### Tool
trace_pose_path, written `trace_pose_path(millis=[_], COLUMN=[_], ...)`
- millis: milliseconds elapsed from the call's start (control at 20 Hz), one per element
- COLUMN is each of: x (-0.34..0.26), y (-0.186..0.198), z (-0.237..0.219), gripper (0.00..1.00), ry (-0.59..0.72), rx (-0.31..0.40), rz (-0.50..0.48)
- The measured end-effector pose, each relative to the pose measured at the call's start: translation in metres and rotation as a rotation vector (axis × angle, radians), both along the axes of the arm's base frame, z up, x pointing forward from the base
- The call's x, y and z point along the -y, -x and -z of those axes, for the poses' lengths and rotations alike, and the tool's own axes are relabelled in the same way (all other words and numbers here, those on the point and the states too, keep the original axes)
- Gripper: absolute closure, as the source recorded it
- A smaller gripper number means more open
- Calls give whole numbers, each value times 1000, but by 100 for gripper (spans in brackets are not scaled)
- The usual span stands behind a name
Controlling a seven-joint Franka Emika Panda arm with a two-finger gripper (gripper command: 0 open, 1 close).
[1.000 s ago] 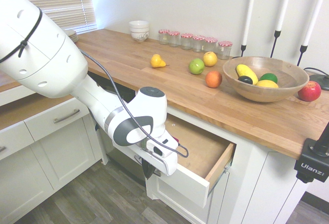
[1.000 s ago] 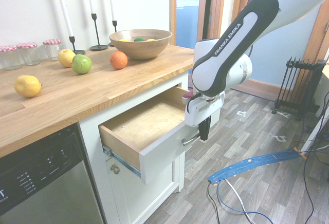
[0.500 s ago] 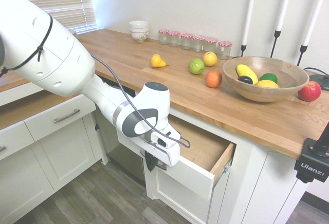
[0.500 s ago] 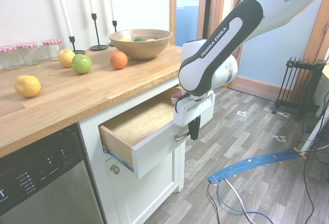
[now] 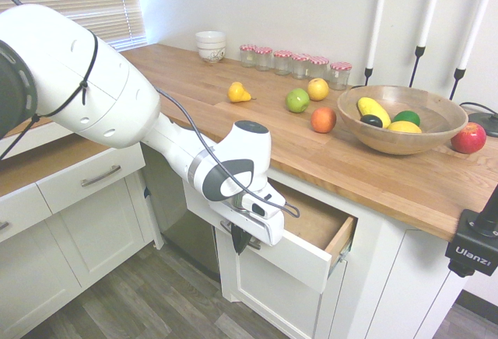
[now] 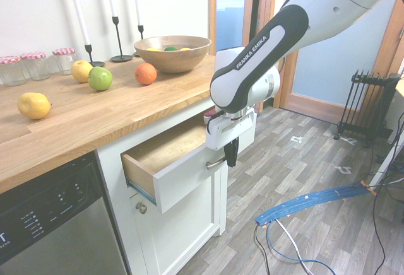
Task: Close the drawer
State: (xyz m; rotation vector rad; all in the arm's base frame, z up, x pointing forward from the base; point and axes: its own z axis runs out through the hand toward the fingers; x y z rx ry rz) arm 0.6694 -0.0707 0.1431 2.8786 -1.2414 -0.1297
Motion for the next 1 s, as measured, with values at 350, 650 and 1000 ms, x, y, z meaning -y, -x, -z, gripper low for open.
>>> trace_pose_path(millis=[350, 650, 1000], x=[4, 2, 15], y=[-31, -52, -70], z=[1, -9, -19], gripper=[100, 100, 100], ry=[-4, -5, -2], rx=[-8, -7, -11], rz=[-6, -16, -10])
